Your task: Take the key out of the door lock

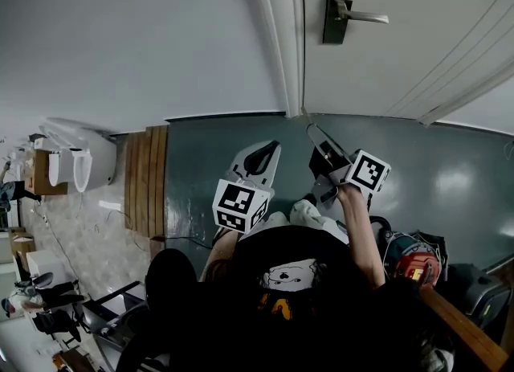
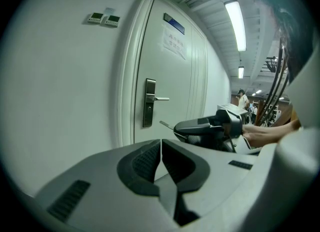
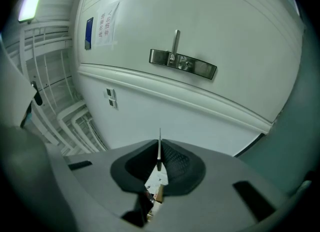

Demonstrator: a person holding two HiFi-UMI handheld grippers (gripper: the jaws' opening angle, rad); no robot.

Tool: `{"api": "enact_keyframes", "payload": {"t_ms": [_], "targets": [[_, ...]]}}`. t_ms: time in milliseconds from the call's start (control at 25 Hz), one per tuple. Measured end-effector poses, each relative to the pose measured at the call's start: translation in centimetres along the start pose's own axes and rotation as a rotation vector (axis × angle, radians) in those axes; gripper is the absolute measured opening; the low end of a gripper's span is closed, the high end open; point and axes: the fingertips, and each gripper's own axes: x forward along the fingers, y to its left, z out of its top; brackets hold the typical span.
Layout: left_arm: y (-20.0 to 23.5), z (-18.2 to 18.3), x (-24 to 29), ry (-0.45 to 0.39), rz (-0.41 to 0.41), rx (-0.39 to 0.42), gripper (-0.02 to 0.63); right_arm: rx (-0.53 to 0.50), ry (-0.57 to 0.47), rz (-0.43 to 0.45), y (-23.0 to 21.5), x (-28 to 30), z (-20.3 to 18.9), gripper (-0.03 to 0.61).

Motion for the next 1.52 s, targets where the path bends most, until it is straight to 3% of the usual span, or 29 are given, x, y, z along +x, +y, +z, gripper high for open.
{"api": "enact_keyframes", "payload": {"t_ms": [840,1520], "targets": [[0.0,-1.7,-8.7,-0.071,0.0,-0.036,0.012,-0.053,0.041,-0.015,5.3,-2.2,-8.5,0.021],[-3.6,-2.4,-10.1,-0.105,-0.082,-0.003,0.012,-0.085,-0.012,-0.027,6.4,-6.3,-10.8,0.023]]}}
